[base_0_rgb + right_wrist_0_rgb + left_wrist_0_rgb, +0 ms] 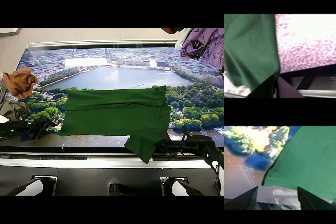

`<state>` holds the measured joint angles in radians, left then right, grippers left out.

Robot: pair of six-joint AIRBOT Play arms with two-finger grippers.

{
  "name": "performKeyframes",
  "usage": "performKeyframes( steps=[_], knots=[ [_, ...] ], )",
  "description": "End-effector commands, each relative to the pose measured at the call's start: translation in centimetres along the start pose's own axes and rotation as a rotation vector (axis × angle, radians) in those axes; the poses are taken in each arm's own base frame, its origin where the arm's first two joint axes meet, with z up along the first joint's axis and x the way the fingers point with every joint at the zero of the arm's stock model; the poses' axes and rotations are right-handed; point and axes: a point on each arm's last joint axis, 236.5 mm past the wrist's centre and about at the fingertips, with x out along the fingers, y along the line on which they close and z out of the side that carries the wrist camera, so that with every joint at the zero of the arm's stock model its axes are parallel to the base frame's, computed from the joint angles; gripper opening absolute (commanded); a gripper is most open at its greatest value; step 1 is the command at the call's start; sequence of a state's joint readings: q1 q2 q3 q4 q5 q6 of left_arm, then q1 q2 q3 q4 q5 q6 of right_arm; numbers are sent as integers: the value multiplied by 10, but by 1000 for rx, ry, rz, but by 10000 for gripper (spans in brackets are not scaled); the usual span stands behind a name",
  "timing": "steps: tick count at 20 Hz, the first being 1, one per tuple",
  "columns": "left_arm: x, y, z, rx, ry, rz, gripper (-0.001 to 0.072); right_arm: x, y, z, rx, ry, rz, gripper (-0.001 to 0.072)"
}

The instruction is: Fold the clothes and pants, and hang the long-sleeved shirts on hangers.

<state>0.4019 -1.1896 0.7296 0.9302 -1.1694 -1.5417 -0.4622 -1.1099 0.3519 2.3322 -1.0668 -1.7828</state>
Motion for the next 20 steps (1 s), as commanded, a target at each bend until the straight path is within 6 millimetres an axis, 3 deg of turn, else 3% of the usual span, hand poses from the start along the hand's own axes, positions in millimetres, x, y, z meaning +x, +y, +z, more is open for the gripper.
performKeyframes(
  steps=[1,8,16,17,20],
  knots=[
    [0,0,0,-3,1,0,562,3,0,1,-18,-8,7,30],
    [17,8,-9,-15,56,14,551,-9,15,0,-54,20,31,29],
    [56,10,-24,16,149,59,523,-17,22,2,-76,-14,39,29],
    [59,10,-20,14,136,60,440,-18,23,2,-81,-22,40,29],
    [62,9,-9,13,90,58,59,-23,27,4,-93,-48,44,29]
  ],
)
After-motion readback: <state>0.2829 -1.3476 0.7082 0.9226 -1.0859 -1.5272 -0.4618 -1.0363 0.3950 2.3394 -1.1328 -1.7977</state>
